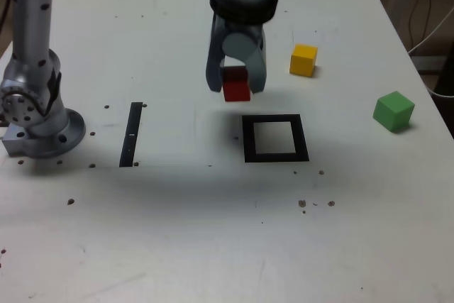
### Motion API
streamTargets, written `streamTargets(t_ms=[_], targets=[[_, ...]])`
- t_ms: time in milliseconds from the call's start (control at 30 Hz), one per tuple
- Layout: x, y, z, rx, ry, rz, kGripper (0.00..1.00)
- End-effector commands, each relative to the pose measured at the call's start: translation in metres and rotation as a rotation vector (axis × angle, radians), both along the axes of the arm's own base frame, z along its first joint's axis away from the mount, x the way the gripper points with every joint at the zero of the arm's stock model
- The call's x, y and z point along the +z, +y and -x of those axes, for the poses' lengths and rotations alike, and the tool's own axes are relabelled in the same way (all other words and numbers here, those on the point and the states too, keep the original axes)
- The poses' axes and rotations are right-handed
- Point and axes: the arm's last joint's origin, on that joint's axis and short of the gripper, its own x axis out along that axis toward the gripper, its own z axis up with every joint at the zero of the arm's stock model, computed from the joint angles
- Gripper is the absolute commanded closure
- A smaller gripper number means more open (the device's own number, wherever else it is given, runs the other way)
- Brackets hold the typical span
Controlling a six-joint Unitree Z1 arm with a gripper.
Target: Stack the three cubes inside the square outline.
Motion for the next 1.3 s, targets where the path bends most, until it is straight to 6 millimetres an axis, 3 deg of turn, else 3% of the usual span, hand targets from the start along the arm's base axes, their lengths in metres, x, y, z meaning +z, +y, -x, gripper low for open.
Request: streamTargets(t_ms=[0, 167, 600, 1267], targets=[[-0.001, -0.011, -0.006, -0.005, 0.007, 0.007, 0.80], [-0.004, -0.026, -0.015, -0.012, 0.008, 0.025, 0.80], [-0.023, -0.029, -0.044, -0.002, 0.024, 0.027, 0.80], [-0.038, -0.038, -0.048, 0.028, 0.034, 0.002, 0.79]])
